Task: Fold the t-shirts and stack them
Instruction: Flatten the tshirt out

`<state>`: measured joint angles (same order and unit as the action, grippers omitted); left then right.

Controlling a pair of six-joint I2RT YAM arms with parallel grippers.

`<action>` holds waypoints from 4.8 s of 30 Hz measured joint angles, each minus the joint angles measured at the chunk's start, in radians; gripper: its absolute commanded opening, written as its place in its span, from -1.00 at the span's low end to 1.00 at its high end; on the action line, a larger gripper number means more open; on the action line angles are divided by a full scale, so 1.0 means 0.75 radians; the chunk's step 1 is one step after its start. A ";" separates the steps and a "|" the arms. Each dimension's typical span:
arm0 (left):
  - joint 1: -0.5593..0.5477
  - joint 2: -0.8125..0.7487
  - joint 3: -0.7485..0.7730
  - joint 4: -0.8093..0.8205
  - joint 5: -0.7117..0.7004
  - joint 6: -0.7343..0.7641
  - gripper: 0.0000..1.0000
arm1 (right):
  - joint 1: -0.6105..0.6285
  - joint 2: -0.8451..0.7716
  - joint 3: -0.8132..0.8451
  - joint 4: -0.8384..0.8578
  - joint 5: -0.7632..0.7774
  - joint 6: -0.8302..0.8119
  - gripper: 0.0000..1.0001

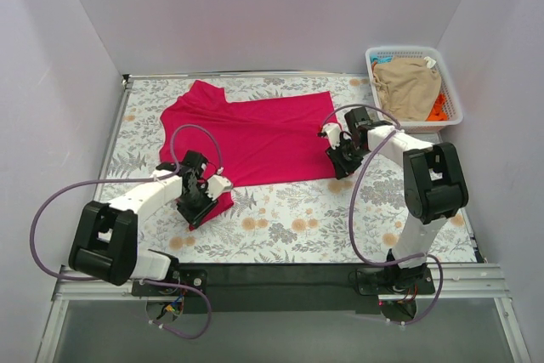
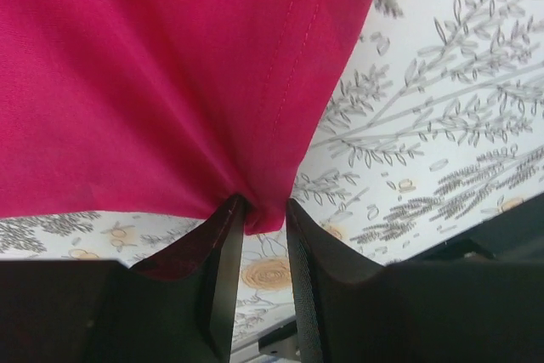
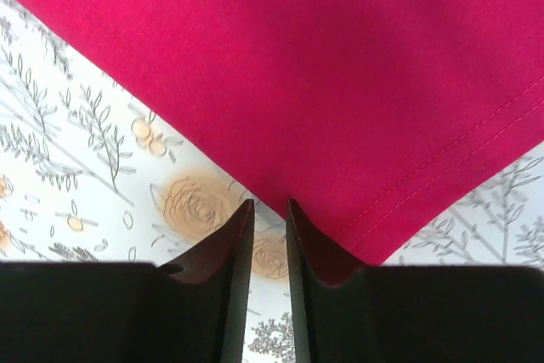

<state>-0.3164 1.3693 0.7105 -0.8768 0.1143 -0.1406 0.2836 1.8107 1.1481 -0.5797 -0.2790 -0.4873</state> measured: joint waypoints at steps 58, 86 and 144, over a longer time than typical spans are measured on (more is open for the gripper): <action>0.013 -0.201 0.300 -0.490 0.244 0.298 -0.33 | 0.160 -0.373 -0.253 -0.313 -0.006 -0.159 -0.56; 0.126 -0.128 -0.084 -0.254 0.050 0.347 -0.32 | 0.149 -0.088 -0.089 -0.173 0.043 -0.138 -0.47; 0.587 0.769 1.448 0.023 0.457 -0.457 -0.10 | -0.162 0.588 1.302 -0.038 0.066 -0.031 -0.18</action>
<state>0.1238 1.9457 1.7966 -0.8597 0.4568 -0.4835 0.1623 2.2517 2.1242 -0.6083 -0.2298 -0.5106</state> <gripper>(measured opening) 0.439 0.406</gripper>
